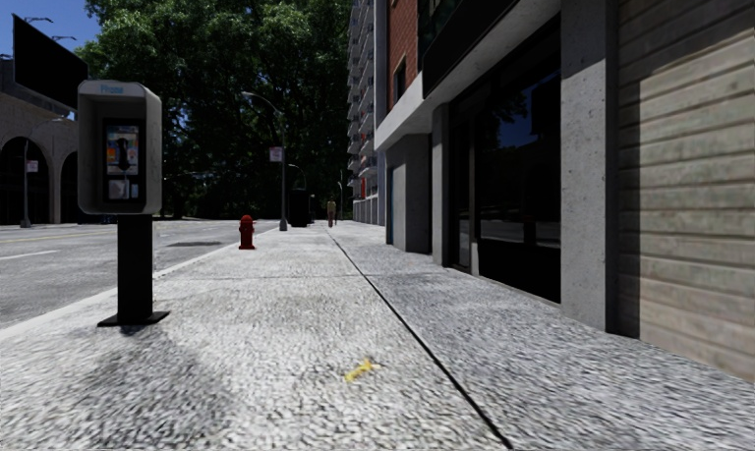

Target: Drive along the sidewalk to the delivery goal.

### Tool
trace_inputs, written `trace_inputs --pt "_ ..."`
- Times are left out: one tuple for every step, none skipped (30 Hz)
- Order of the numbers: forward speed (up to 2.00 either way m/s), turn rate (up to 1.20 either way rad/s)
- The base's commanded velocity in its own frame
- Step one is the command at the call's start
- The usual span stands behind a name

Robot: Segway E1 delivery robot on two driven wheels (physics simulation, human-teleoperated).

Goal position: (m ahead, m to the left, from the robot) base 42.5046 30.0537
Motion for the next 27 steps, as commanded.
trace_inputs --pt "1.99 0.14" --pt "1.99 0.16" --pt "1.99 0.16" --pt "1.99 0.16" --pt "1.99 0.17" --pt "1.99 0.17" --pt "1.99 0.17" --pt "1.99 0.17" --pt "1.99 0.17" --pt "1.99 0.17" --pt "1.99 0.17" --pt "1.99 0.17" --pt "1.99 0.17" --pt "1.99 0.17" --pt "1.99 0.17" --pt "1.99 0.17" --pt "1.99 0.17" --pt "1.99 0.17" --pt "1.99 0.17" --pt "1.99 0.17" --pt "1.99 0.17" --pt "1.99 0.17" --pt "1.99 0.17" --pt "1.99 0.21" --pt "1.99 0.21" --pt "1.99 0.24" --pt "1.99 0.25"
